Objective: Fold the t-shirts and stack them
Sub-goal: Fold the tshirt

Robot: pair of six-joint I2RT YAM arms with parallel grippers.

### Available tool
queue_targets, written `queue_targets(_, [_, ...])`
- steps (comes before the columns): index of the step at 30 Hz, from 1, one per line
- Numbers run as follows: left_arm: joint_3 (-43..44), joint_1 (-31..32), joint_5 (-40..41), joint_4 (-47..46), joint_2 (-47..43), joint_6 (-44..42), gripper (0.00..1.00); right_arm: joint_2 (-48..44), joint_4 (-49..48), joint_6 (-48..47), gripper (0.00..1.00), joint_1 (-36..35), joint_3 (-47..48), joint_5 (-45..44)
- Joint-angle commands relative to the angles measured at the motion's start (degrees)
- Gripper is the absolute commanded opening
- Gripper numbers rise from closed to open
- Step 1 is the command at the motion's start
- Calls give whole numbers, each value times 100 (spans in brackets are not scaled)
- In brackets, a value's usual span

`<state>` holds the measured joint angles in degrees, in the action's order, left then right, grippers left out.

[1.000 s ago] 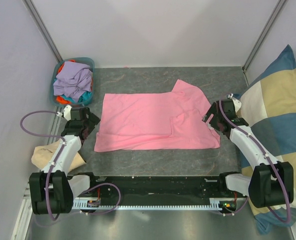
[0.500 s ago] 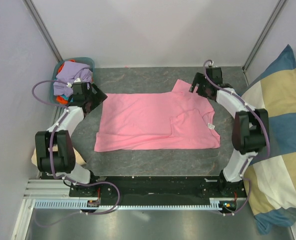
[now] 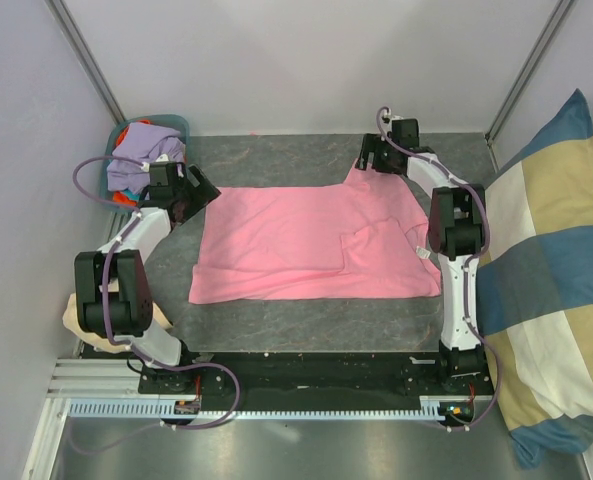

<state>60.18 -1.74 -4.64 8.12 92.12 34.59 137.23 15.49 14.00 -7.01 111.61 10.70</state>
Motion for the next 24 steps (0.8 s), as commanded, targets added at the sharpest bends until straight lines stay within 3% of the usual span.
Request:
queue_targets(1, [178, 16, -98, -206, 26, -277, 100, 400, -46, -424, 91, -46, 809, 573])
queue_targets(12, [178, 16, -142, -223, 149, -207, 100, 1192, 24, -521, 91, -47, 1697, 1110])
queue_targets(24, [117, 16, -159, -249, 219, -198, 100, 797, -133, -793, 90, -55, 1170, 925])
